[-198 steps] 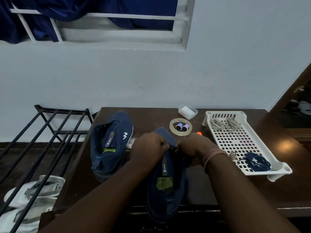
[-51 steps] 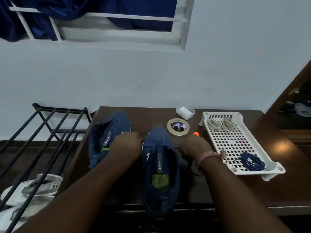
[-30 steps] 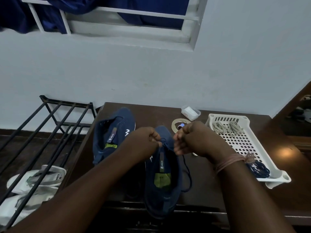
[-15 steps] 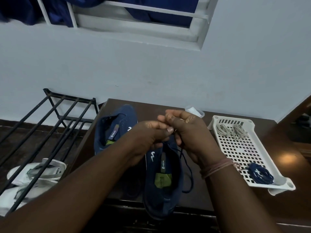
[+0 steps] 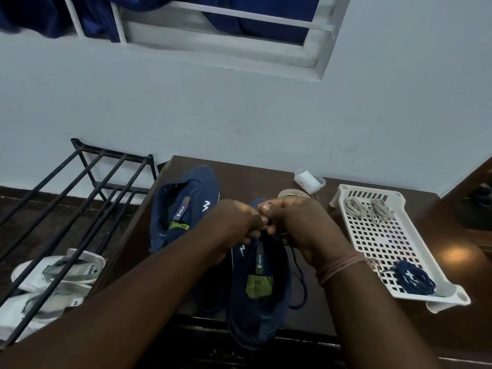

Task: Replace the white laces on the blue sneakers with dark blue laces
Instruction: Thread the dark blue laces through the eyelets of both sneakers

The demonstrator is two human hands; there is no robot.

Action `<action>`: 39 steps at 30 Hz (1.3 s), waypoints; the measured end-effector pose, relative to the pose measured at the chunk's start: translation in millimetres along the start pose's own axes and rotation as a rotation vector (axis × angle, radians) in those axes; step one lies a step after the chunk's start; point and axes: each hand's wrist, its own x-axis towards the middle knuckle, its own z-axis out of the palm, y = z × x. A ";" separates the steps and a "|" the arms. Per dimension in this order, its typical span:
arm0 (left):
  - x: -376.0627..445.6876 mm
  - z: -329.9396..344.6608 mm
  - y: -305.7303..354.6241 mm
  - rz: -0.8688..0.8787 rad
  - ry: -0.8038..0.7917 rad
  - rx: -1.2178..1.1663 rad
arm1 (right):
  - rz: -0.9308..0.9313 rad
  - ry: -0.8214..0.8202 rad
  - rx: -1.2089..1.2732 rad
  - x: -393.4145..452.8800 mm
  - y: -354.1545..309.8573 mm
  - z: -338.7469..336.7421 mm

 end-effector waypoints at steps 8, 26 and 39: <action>0.1 1.9 -3.5 -0.026 0.085 0.496 | -0.163 0.139 -0.671 13.8 12.6 -2.1; 18.7 -16.7 -15.3 -0.418 -0.141 -0.076 | -0.308 0.163 -1.014 14.1 37.6 30.6; 23.6 -12.6 -21.0 -0.431 -0.141 -0.115 | -0.308 0.137 -1.030 17.2 36.8 29.1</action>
